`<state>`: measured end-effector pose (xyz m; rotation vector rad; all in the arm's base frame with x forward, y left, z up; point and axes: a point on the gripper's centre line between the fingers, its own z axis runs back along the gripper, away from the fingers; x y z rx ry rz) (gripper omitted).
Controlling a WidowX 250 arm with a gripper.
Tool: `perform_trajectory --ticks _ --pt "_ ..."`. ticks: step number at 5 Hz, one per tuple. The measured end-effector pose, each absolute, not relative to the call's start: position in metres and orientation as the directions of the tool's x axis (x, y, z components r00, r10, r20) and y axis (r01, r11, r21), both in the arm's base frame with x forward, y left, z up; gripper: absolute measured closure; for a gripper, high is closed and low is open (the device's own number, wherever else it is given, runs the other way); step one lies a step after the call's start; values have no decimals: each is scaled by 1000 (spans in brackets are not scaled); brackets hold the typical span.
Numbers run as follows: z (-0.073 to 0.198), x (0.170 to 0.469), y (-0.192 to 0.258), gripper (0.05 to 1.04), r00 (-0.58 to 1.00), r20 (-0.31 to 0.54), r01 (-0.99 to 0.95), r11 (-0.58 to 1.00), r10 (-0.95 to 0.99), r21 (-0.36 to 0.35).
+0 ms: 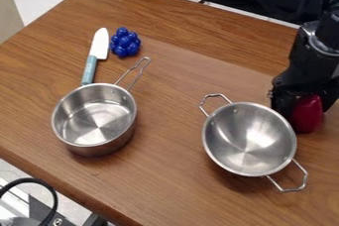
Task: Move the red thing to the outside upper of the right silver pot
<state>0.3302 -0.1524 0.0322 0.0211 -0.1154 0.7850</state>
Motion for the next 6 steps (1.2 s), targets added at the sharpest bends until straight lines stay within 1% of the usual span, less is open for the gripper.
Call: perform_trajectory --ticks 2,3,4,5,6 --pt "35 330 -141 90 683 127 -725 688 719 7" --pt "53 337 -133 90 645 159 -751 658 748 -48" --pt "62 341 -124 90 621 186 -768 639 762 -54" --pt "63 347 -121 90 593 232 -780 621 771 -73" --pt "70 352 -112 90 572 256 -788 609 780 -96"
